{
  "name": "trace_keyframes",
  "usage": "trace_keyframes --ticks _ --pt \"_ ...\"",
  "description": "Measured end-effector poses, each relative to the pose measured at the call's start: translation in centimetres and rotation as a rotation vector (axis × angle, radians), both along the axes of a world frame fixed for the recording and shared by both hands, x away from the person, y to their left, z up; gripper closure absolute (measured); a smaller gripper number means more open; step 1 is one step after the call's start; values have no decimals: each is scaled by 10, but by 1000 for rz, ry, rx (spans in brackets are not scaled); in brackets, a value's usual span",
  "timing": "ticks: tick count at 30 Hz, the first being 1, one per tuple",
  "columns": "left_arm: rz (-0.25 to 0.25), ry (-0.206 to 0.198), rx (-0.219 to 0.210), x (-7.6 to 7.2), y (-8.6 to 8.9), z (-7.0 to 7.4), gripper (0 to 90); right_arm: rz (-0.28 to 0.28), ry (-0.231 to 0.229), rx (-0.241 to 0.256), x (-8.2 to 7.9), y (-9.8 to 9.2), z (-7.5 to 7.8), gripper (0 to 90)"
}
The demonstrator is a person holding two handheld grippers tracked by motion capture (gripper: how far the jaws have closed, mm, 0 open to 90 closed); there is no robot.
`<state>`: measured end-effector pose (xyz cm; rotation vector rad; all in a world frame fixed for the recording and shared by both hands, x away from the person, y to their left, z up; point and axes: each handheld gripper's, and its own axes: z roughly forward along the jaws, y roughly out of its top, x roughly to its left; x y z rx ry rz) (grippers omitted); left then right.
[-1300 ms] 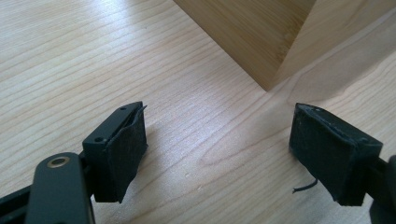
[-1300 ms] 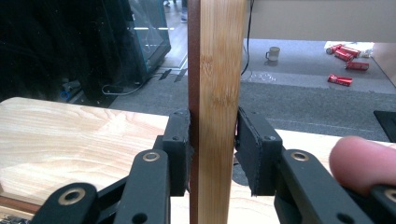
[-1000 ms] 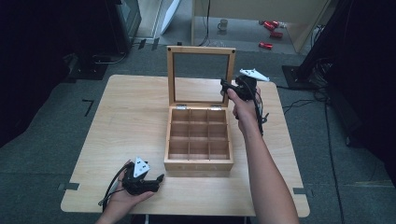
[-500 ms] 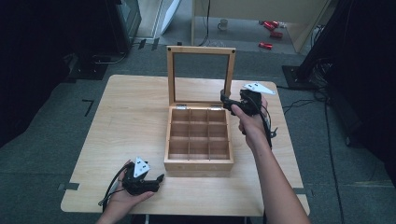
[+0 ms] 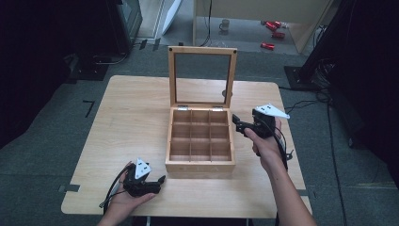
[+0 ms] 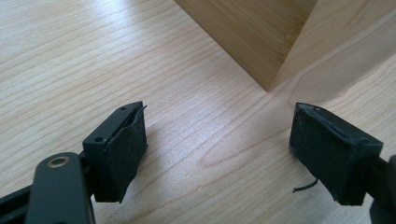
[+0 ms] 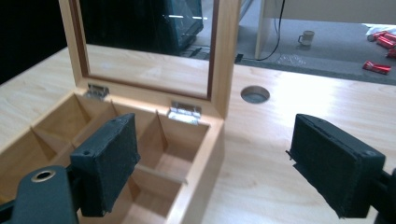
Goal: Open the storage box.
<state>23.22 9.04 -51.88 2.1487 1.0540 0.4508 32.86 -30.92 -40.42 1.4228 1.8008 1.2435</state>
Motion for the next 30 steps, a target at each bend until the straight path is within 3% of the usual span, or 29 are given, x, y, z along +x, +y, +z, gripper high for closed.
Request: trace_keyframes --ticks 13,21,25,30 --pt "1 -2 1 0 0 0 194 -18 25 -2 -35 -20 -24 150" --pt "3 -1 -1 0 0 0 194 -64 41 -17 -56 -37 -45 151" --pt "3 -1 -1 0 0 0 194 -90 68 6 -67 -53 -59 151" --pt "4 -1 -1 0 0 0 194 -102 97 -9 -78 -63 -72 151"
